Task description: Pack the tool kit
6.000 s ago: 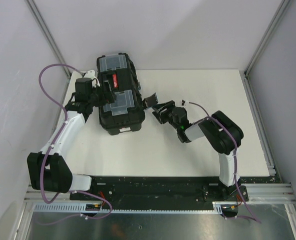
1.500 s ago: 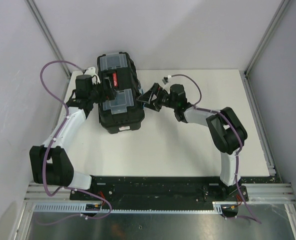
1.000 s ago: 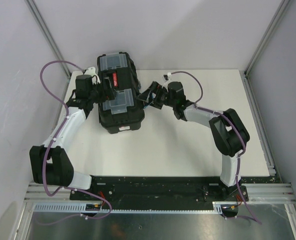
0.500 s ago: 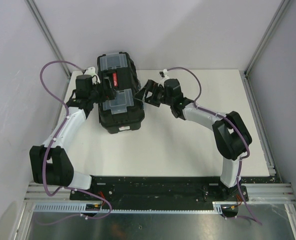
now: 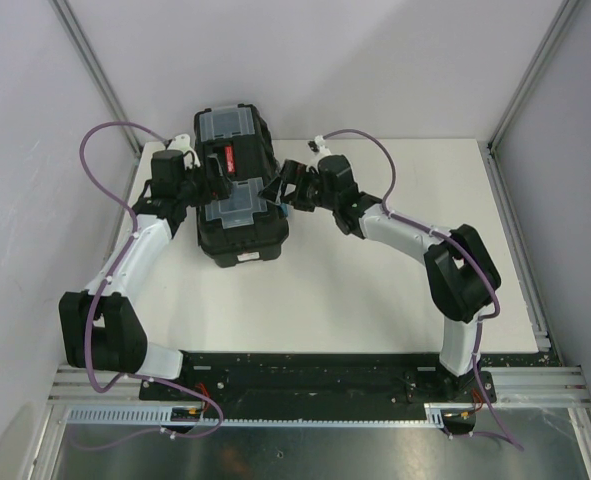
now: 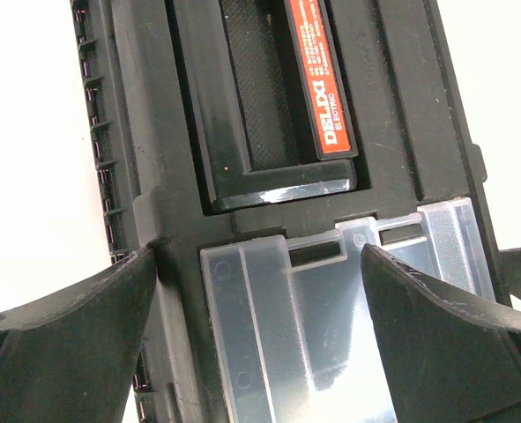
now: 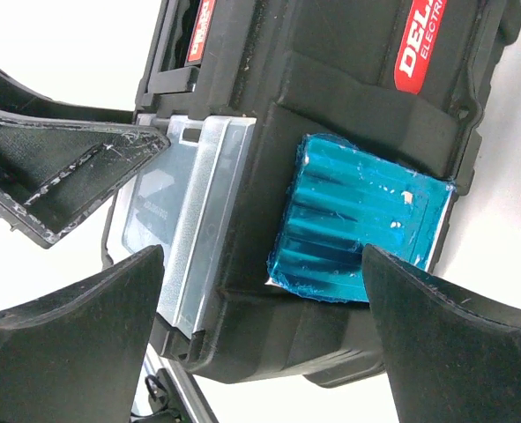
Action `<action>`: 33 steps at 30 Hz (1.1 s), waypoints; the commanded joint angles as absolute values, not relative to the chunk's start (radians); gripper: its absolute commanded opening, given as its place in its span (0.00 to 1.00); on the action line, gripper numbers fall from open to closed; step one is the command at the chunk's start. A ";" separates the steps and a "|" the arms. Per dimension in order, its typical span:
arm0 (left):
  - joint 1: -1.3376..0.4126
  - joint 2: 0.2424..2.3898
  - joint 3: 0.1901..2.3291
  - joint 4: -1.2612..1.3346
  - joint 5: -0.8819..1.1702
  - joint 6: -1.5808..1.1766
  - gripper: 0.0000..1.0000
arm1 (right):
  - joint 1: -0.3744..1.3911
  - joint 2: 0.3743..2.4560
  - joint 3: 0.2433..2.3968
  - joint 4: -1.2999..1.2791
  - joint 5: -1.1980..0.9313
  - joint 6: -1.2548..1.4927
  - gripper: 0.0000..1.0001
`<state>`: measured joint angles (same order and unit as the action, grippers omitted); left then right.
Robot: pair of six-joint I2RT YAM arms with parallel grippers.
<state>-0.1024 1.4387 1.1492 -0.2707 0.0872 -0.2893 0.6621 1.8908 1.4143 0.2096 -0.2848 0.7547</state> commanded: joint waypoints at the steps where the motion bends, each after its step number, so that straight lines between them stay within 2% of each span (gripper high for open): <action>1: -0.135 1.541 1.057 -0.499 0.068 -0.210 0.97 | 0.697 1.861 1.467 0.179 -0.271 0.688 0.98; 16: -0.136 1.540 1.054 -0.500 0.058 -0.207 0.97 | 0.691 1.854 1.482 0.103 -0.184 0.597 0.99; 23: -0.135 1.544 1.059 -0.500 0.055 -0.204 0.97 | 0.665 1.854 1.459 0.153 -0.210 0.653 0.99; 30: -0.135 1.544 1.060 -0.500 0.050 -0.201 0.97 | 0.616 1.828 1.365 0.315 -0.266 0.785 0.91; 33: -0.135 1.546 1.059 -0.499 0.047 -0.200 0.97 | 0.596 1.856 1.353 0.360 -0.312 0.852 0.80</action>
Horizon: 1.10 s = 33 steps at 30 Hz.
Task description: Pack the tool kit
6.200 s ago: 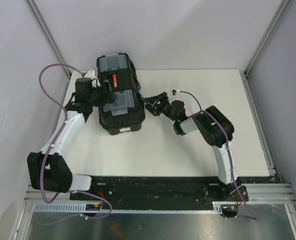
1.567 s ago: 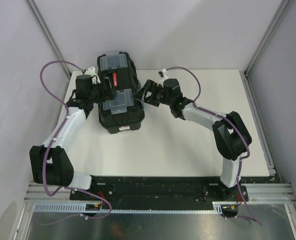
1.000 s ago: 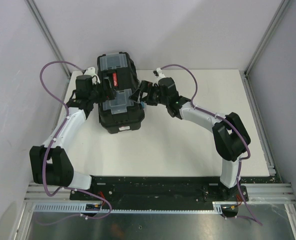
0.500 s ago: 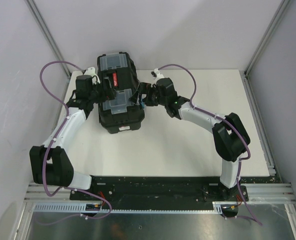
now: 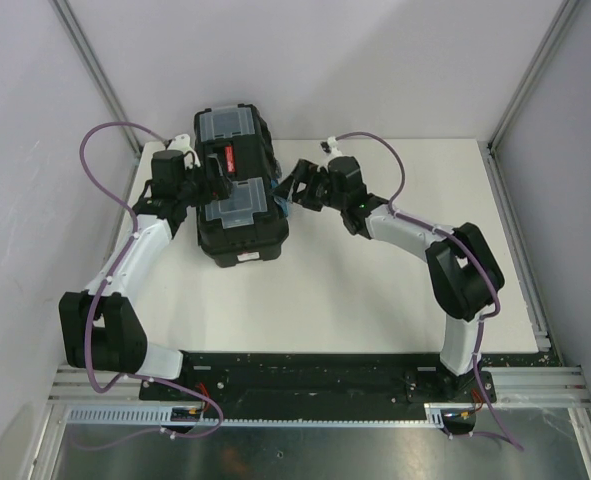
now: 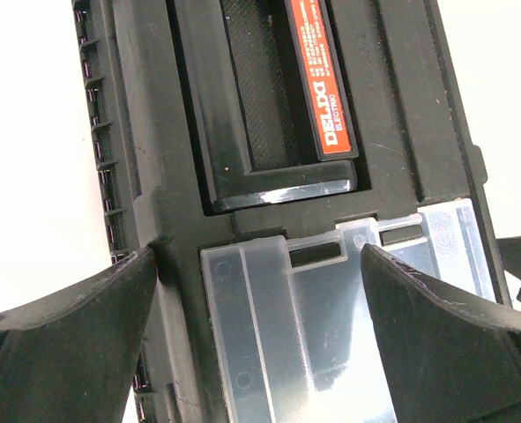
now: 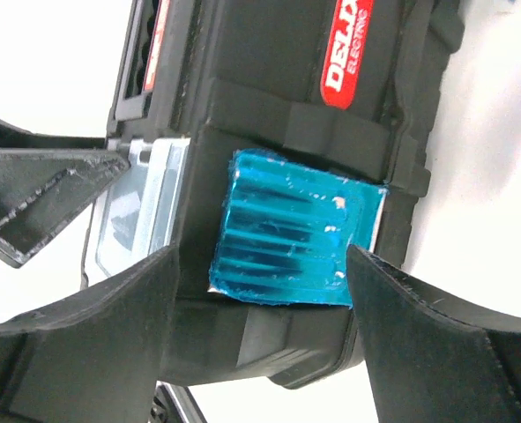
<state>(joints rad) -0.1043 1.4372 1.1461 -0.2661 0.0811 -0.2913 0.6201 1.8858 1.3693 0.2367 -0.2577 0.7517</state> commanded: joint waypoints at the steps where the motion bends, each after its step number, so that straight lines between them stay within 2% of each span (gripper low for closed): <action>1: -0.135 1.546 1.060 -0.499 0.046 -0.199 0.97 | 0.591 1.869 1.352 0.373 -0.329 0.869 0.75; 8: -0.136 1.547 1.059 -0.499 0.039 -0.196 0.97 | 0.591 1.930 1.352 0.421 -0.397 0.899 0.56; 25: -0.136 1.549 1.058 -0.500 0.038 -0.196 0.96 | 0.589 1.966 1.351 0.339 -0.396 0.840 0.43; 29: -0.136 1.543 1.054 -0.499 0.035 -0.193 0.97 | 0.584 1.947 1.351 0.315 -0.380 0.813 0.45; 33: -0.135 1.540 1.051 -0.500 0.032 -0.194 0.97 | 0.581 1.915 1.353 0.288 -0.348 0.771 0.63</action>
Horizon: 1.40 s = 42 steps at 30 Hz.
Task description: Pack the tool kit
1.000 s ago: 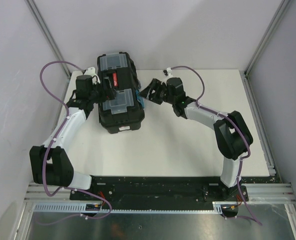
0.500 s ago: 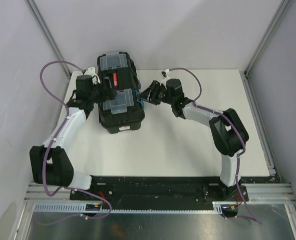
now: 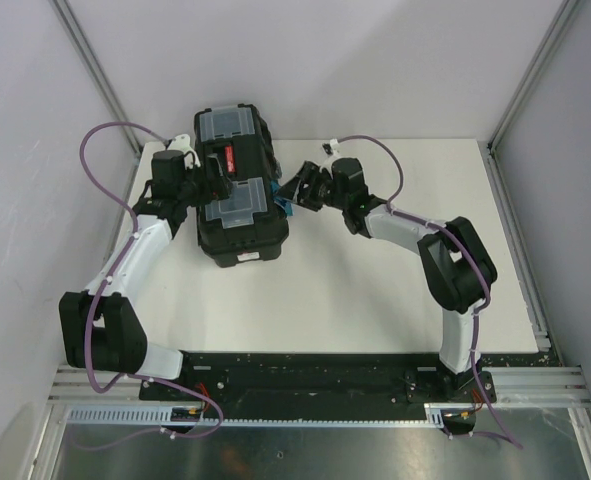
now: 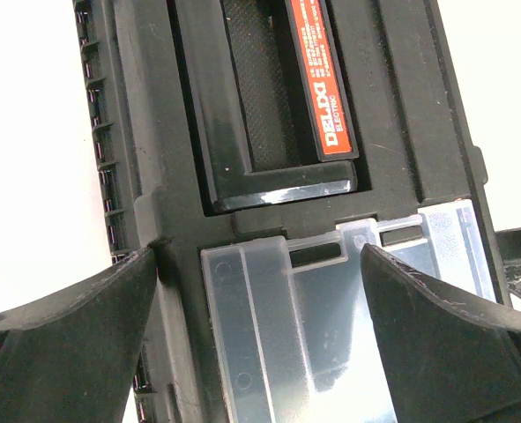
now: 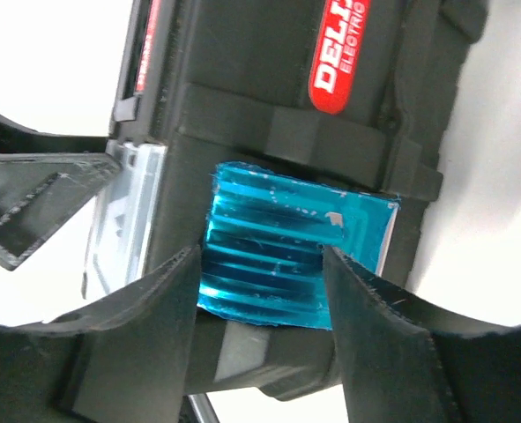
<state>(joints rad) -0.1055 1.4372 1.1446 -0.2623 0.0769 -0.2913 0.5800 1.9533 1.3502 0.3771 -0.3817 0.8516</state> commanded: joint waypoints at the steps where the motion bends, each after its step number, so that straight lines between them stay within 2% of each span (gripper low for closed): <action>1: -0.135 1.542 1.052 -0.499 0.033 -0.194 0.97 | 0.581 1.908 1.353 0.286 -0.343 0.762 0.67; 4: -0.135 1.545 1.054 -0.499 0.034 -0.195 0.97 | 0.583 1.894 1.356 0.281 -0.337 0.744 0.73; 8: -0.135 1.546 1.055 -0.500 0.036 -0.195 0.97 | 0.581 1.911 1.364 0.293 -0.363 0.749 0.75; 17: -0.136 1.541 1.053 -0.500 0.037 -0.195 0.97 | 0.581 2.024 1.371 0.344 -0.457 0.815 0.61; 25: -0.136 1.544 1.055 -0.500 0.038 -0.196 0.97 | 0.595 2.060 1.379 0.293 -0.423 0.743 0.68; 37: -0.136 1.527 1.083 -0.500 0.028 -0.201 0.97 | 0.580 2.012 1.391 0.258 -0.366 0.754 0.66; 40: -0.135 1.510 1.097 -0.500 0.009 -0.213 0.99 | 0.559 1.970 1.391 0.247 -0.341 0.765 0.71; 42: -0.136 1.500 1.106 -0.499 0.005 -0.222 0.99 | 0.546 1.939 1.391 0.225 -0.318 0.754 0.82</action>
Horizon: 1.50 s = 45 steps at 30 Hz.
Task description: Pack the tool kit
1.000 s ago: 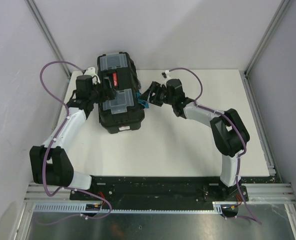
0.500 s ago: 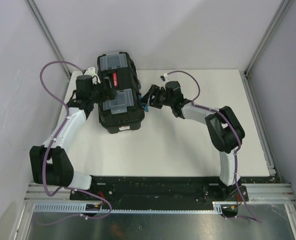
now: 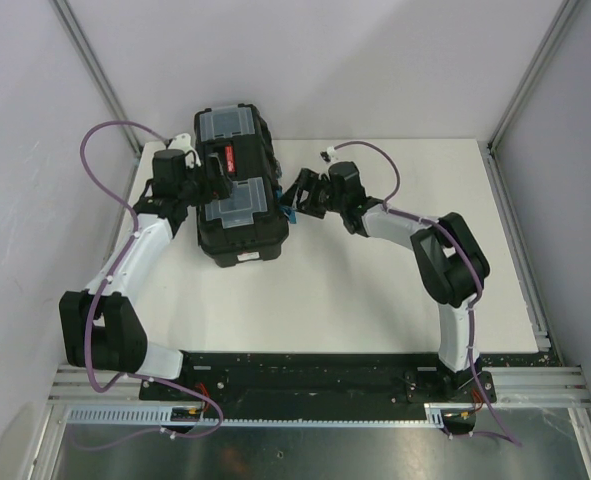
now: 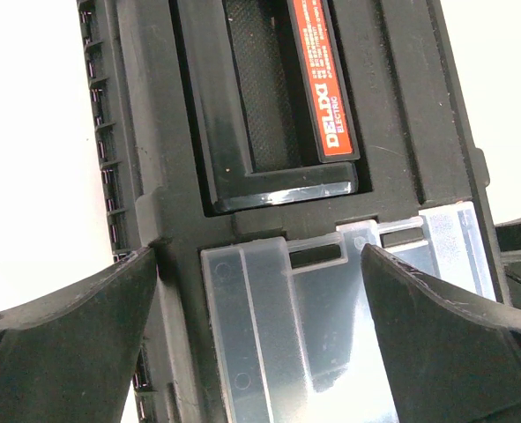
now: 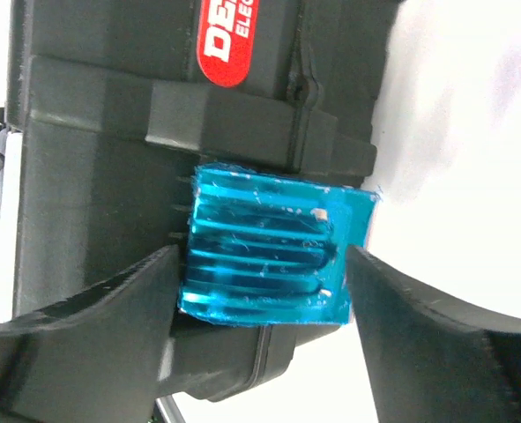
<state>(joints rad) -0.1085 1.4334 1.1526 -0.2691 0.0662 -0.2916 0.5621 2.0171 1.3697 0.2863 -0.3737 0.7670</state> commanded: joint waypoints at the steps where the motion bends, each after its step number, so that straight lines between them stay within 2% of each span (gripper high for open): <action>1: -0.136 1.496 1.110 -0.500 -0.014 -0.228 0.99 | 0.541 1.920 1.391 0.206 -0.297 0.743 0.90; 2: -0.135 1.490 1.113 -0.500 -0.023 -0.233 1.00 | 0.538 1.904 1.392 0.187 -0.273 0.726 0.95; 4: -0.135 1.482 1.120 -0.500 -0.030 -0.241 1.00 | 0.527 1.881 1.396 0.143 -0.242 0.701 0.98; 8: -0.135 1.469 1.135 -0.498 -0.030 -0.251 0.99 | 0.513 1.857 1.400 0.086 -0.221 0.659 0.98; 10: -0.135 1.469 1.141 -0.498 -0.023 -0.249 0.99 | 0.509 1.864 1.416 0.041 -0.205 0.649 0.84; 13: -0.136 1.474 1.144 -0.498 -0.035 -0.252 0.99 | 0.507 1.915 1.486 -0.104 -0.165 0.628 0.44; 15: -0.136 1.477 1.139 -0.500 -0.066 -0.259 0.99 | 0.511 1.985 1.576 -0.226 -0.150 0.592 0.22; 17: -0.139 1.483 1.135 -0.503 -0.091 -0.263 0.99 | 0.522 2.057 1.682 -0.349 -0.129 0.545 0.09; 19: -0.142 1.491 1.133 -0.516 -0.127 -0.270 0.99 | 0.541 2.121 1.778 -0.441 -0.094 0.504 0.04; 24: -0.146 1.496 1.099 -0.535 -0.150 -0.288 0.99 | 0.569 2.221 1.923 -0.545 -0.069 0.467 0.00; 31: -0.146 1.513 1.050 -0.535 -0.065 -0.317 0.96 | 0.595 2.300 2.004 -0.578 -0.113 0.426 0.00; 39: -0.149 1.536 1.011 -0.527 0.063 -0.326 0.94 | 0.613 2.313 1.949 -0.400 -0.268 0.444 0.00; 45: -0.152 1.567 0.991 -0.508 0.190 -0.328 0.91 | 0.626 2.341 1.977 -0.374 -0.332 0.419 0.00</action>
<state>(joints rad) -0.1261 1.4277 1.1042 -0.2138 0.0143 -0.3687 0.5896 2.3207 1.9442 -0.4683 -0.2199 0.4297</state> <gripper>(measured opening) 0.933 0.009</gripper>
